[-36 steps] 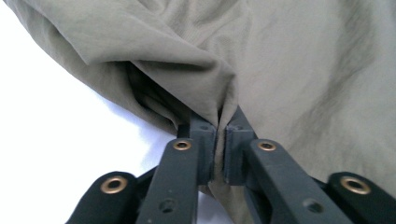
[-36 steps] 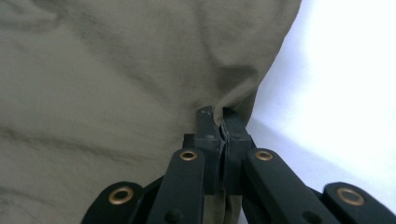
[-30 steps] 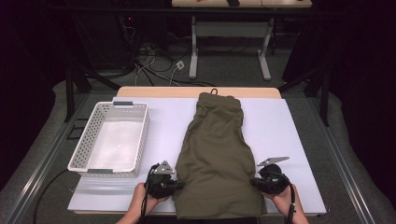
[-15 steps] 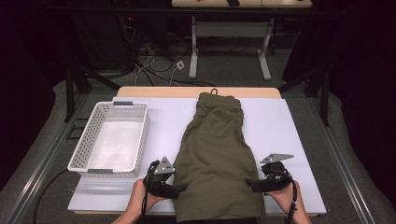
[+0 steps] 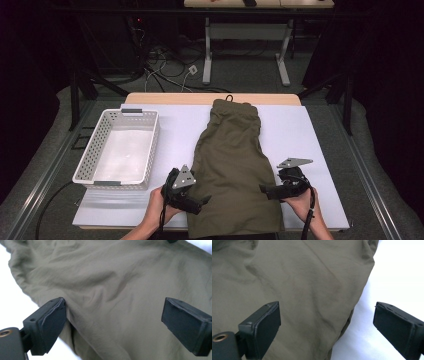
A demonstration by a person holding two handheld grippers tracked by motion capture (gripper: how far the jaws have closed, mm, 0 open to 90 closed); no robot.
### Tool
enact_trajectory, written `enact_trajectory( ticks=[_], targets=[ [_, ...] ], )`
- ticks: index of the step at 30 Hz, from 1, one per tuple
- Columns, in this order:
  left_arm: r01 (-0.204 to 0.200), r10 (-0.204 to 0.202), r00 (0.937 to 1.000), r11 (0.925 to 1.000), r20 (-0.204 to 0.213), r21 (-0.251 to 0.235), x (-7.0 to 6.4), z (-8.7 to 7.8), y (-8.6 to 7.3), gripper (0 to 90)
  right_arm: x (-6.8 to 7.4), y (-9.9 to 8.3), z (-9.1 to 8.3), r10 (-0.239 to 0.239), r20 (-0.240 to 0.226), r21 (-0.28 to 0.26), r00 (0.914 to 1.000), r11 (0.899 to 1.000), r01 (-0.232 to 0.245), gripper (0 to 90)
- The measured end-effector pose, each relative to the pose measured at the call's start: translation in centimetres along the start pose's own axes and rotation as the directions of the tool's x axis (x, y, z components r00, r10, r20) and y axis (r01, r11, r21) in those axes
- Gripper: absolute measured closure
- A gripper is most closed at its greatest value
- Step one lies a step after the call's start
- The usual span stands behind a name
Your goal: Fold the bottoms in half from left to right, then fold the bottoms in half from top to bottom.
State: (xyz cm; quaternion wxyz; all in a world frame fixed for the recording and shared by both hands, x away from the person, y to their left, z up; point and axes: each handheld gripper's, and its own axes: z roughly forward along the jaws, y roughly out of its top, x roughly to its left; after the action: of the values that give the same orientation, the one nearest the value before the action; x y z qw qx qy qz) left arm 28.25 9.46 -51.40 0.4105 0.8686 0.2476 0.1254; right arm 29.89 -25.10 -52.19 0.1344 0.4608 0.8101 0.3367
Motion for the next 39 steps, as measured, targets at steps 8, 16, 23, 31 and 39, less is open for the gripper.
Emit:
enact_trajectory(
  ticks=[8, 16, 23, 31, 39],
  targets=[
    [-0.036, 0.036, 0.9991, 0.9992, 0.02, 0.016, -0.9, 1.4, 1.1, 2.8, -0.6, 1.4, 0.2, 0.004, 0.011, -0.016, 0.9999, 1.0, -0.003, 6.0],
    [-0.081, 0.078, 0.995, 0.9957, 0.063, 0.046, -1.4, 3.9, 2.5, 6.8, -1.7, 4.0, 2.1, 0.01, 0.029, -0.022, 0.9995, 1.0, -0.009, 8.2],
    [-0.107, 0.093, 0.99, 0.9861, 0.105, 0.127, -1.0, 5.9, 2.2, 23.6, -2.9, 6.3, 4.7, 0.021, 0.073, -0.009, 0.9971, 1.0, -0.021, 16.0],
    [-0.094, 0.07, 0.9874, 0.9814, 0.142, 0.168, -0.1, 7.1, 0.8, 60.5, -4.4, 7.7, 8.0, 0.062, 0.114, 0.032, 0.9916, 0.997, -0.066, 36.3],
    [-0.077, 0.058, 0.9882, 0.9874, 0.142, 0.138, -0.1, 7.1, 0.4, 81.5, -4.8, 7.0, 9.1, 0.065, 0.112, 0.077, 0.9915, 0.994, -0.074, 62.4]
  ],
)
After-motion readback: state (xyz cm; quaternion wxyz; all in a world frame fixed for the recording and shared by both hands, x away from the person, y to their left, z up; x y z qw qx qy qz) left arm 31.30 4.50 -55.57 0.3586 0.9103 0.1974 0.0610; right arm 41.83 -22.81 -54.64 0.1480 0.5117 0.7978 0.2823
